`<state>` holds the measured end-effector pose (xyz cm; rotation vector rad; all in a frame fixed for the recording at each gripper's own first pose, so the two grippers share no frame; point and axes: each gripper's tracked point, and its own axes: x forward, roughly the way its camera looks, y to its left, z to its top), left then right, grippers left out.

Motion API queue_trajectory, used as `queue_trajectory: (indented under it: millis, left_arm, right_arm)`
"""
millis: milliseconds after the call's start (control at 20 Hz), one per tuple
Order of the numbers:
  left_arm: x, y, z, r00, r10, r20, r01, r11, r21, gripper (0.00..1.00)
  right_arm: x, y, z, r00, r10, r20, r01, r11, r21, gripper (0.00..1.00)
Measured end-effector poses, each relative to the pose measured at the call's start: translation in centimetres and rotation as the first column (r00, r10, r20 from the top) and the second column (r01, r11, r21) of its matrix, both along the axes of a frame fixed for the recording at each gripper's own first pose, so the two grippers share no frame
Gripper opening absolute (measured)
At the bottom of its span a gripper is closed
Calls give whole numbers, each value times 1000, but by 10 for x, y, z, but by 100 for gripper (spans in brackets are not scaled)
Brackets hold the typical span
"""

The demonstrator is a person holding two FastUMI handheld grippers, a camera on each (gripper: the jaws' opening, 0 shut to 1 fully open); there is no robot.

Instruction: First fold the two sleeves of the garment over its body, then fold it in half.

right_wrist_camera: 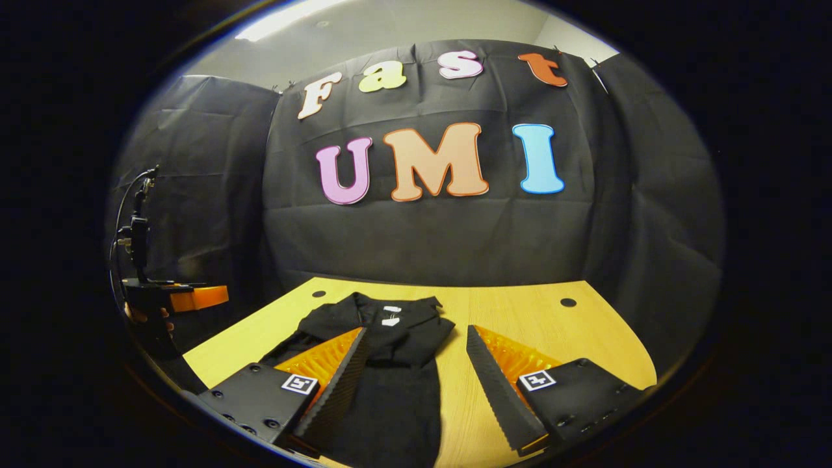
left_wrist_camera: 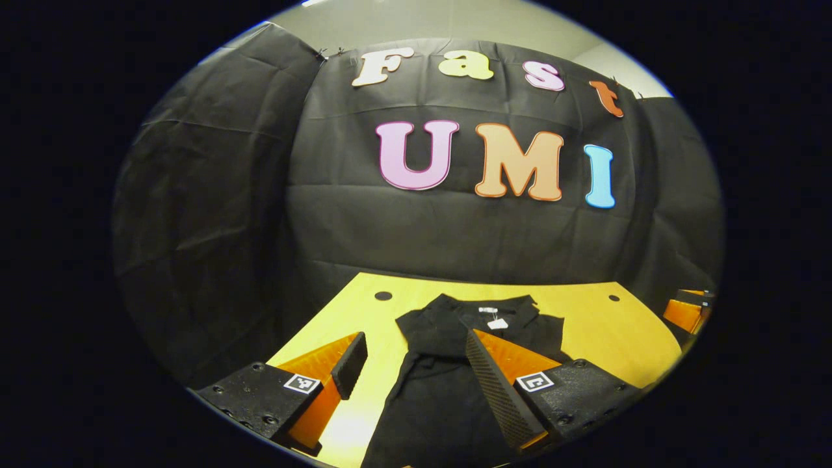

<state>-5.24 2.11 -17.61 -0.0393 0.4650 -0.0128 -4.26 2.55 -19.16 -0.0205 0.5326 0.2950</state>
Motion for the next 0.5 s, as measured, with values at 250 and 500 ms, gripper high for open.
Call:
queue_trajectory:
  millis: [250,500]
  left_arm:
    - [-48,9,-40,995,-17,-98,15,1000,-14,93]
    - [-98,11,-99,971,-37,-238,32,999,-26,97]
  right_arm:
    - [-45,3,-37,995,-15,-94,13,1000,-27,96]
    - [-82,-1,-79,978,-46,-203,36,998,-52,96]
